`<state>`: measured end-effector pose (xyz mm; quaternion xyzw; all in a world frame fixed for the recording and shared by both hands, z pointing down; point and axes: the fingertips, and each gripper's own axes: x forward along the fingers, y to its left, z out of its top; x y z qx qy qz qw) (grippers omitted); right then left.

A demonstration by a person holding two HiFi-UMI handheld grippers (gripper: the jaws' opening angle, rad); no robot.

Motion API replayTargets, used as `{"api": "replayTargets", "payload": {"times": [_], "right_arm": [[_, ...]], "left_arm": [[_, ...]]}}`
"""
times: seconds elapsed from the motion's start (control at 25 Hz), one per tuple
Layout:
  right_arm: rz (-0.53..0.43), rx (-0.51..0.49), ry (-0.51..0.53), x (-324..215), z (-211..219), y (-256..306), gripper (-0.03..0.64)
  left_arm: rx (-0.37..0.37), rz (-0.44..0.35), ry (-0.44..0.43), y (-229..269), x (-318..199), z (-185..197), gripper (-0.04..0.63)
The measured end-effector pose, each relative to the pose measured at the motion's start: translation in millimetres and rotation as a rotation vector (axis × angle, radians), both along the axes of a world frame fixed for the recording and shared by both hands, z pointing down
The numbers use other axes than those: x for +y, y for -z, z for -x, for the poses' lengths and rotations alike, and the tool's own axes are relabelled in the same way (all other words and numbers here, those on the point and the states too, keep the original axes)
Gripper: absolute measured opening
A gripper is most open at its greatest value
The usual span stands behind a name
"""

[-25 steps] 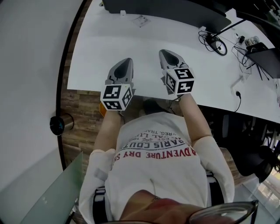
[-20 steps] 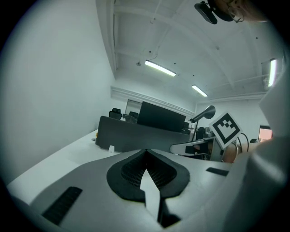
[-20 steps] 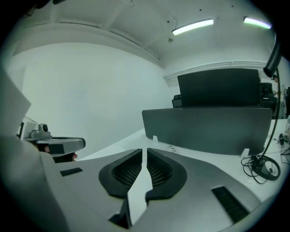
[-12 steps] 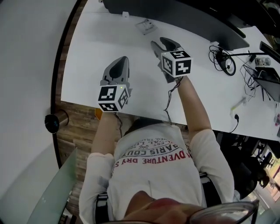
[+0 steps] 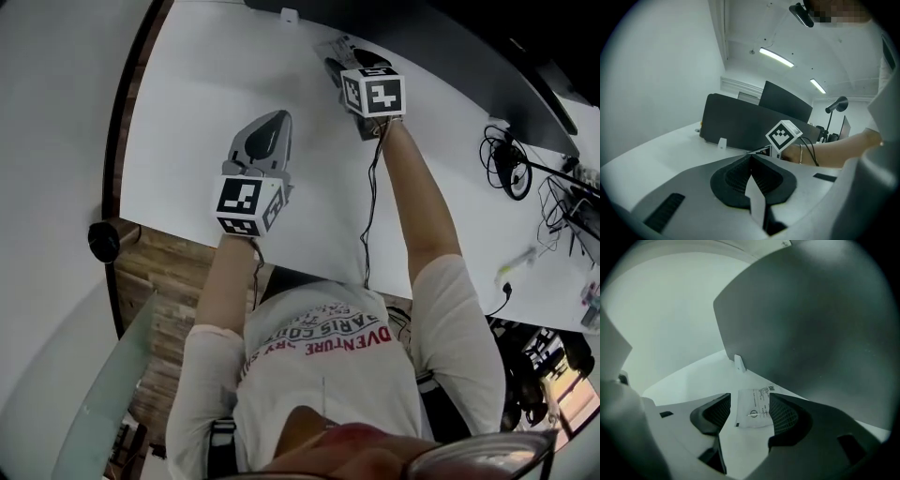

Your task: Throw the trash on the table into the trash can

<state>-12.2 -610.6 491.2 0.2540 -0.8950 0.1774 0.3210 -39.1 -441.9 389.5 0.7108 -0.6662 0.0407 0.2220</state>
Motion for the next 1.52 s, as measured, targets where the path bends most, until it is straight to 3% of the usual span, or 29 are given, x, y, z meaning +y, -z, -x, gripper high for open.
{"api": "replayTargets", "payload": {"times": [0.28, 0.48, 0.52, 0.56, 0.6, 0.76, 0.92, 1.08, 1.24, 1.4, 1.52], "right_arm": [[0.028, 0.139, 0.005, -36, 16, -40, 0.250], [0.032, 0.157, -0.011, -39, 20, -43, 0.248], [0.040, 0.162, -0.006, -37, 19, -42, 0.214], [0.047, 0.167, 0.000, -35, 19, -41, 0.109], [0.049, 0.171, 0.005, -32, 18, -41, 0.082], [0.031, 0.181, 0.020, -30, 17, -43, 0.044], [0.029, 0.130, 0.025, -14, 11, -31, 0.033], [-0.065, 0.079, 0.070, 19, 9, 4, 0.031], [-0.045, 0.008, 0.127, 79, 15, 42, 0.031], [-0.050, -0.057, 0.207, 159, 29, 70, 0.031], [-0.075, -0.065, 0.300, 235, 53, 81, 0.031]], "left_arm": [[0.019, 0.055, 0.029, -32, -9, 15, 0.023], [0.033, 0.078, 0.056, -43, -10, 27, 0.023], [0.038, 0.080, 0.061, -44, -10, 27, 0.023], [0.042, 0.081, 0.065, -44, -10, 26, 0.023], [0.044, 0.081, 0.067, -44, -10, 25, 0.023], [0.039, 0.080, 0.061, -39, -13, 21, 0.023], [0.029, 0.071, 0.066, -30, 0, 16, 0.023], [0.025, 0.068, 0.091, -23, 25, 14, 0.023], [0.039, 0.030, 0.144, -1, 67, 16, 0.023], [0.025, 0.002, 0.202, 19, 135, 26, 0.023], [0.024, 0.011, 0.292, 19, 202, 47, 0.023]]}}
